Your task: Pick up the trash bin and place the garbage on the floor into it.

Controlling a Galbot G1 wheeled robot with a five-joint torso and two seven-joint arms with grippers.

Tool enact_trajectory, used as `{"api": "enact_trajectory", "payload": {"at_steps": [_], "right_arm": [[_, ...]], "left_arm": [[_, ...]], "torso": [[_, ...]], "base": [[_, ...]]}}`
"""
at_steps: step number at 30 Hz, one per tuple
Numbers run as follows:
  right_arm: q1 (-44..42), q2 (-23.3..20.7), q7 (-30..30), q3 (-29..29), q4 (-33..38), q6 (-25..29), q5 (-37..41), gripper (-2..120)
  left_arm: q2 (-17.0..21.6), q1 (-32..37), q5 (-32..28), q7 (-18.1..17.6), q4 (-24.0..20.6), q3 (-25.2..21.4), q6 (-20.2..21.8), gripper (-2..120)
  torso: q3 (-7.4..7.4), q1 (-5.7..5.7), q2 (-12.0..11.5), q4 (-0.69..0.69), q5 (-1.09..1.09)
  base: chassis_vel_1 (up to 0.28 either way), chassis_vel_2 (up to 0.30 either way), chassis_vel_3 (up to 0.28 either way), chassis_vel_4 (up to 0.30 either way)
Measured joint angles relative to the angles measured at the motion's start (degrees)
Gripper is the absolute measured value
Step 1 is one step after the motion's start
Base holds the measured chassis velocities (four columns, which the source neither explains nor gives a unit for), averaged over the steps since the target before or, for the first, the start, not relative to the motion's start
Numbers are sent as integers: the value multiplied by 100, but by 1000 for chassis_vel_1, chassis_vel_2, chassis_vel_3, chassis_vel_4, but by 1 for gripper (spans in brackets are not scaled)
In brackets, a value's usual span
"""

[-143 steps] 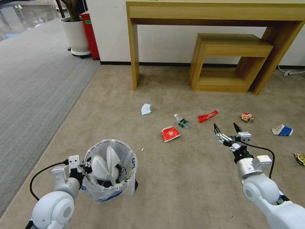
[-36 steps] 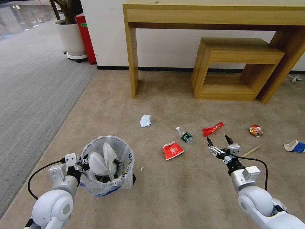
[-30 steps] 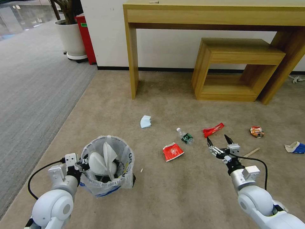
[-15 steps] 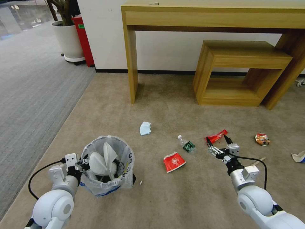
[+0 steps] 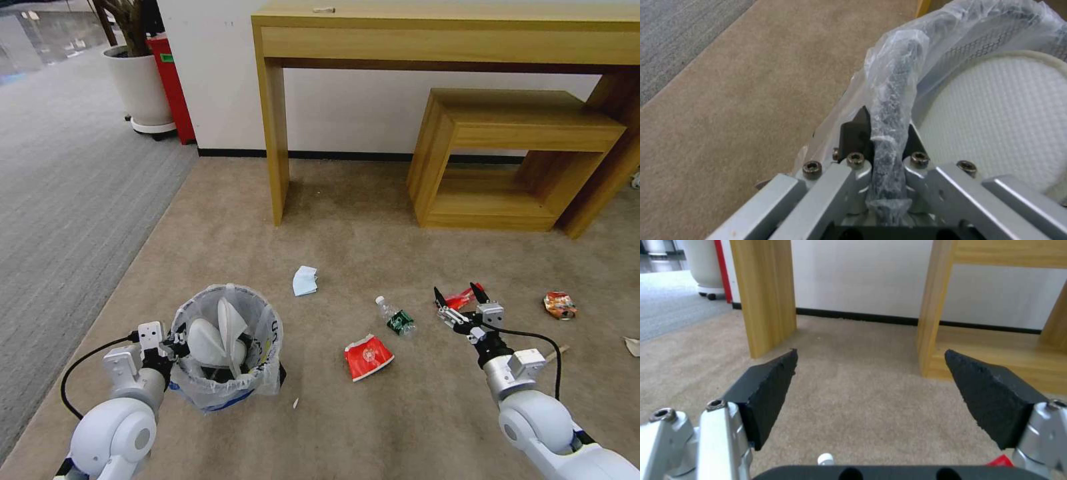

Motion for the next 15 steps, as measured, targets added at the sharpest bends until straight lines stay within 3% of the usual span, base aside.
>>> {"api": "enact_trajectory", "payload": {"at_steps": [10, 15], "right_arm": [[-7, 3, -2, -12, -1, 1, -5, 86], [-2, -26, 3, -29, 8, -8, 35, 87]], "left_arm": [[3, -12, -20, -2, 0, -10, -1, 2], [56, -32, -317, -171, -187, -94, 211, 2]], "torso": [[0, 0, 0, 0, 0], [0, 0, 0, 0, 0]], "base": [[-67, 61, 62, -65], [-65, 65, 63, -75]]}}
